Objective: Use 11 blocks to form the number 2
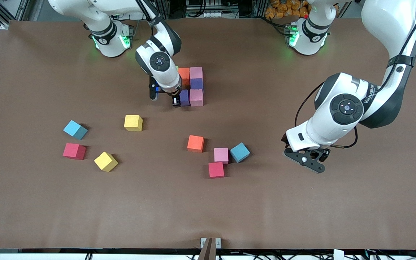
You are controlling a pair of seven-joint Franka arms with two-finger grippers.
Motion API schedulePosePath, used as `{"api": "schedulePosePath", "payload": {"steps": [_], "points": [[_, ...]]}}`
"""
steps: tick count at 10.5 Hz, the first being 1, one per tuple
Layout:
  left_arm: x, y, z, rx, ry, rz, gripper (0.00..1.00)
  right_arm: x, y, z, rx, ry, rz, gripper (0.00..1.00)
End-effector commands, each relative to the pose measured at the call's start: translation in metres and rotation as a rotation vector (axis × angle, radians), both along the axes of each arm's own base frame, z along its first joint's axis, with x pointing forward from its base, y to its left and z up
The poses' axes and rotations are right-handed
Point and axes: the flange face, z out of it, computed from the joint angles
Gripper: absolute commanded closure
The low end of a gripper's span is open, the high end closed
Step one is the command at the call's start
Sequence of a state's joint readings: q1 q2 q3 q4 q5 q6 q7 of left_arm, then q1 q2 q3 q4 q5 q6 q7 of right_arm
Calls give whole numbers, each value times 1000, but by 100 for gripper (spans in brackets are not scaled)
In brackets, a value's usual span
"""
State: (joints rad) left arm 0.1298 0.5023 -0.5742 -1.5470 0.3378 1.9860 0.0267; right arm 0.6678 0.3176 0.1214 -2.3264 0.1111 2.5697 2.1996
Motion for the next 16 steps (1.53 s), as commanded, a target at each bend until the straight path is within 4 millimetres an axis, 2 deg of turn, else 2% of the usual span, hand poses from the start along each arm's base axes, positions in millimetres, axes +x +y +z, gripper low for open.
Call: {"api": "schedulePosePath", "payload": {"steps": [1, 7, 16], "points": [[1, -2, 1, 15, -4, -11, 0, -1, -9, -1, -13, -6, -25, 0], [2, -1, 3, 15, -7, -9, 0, 2, -8, 2, -7, -13, -28, 0], [4, 4, 2, 5, -10, 1, 0, 32, -5, 14, 30, -44, -63, 0]]}}
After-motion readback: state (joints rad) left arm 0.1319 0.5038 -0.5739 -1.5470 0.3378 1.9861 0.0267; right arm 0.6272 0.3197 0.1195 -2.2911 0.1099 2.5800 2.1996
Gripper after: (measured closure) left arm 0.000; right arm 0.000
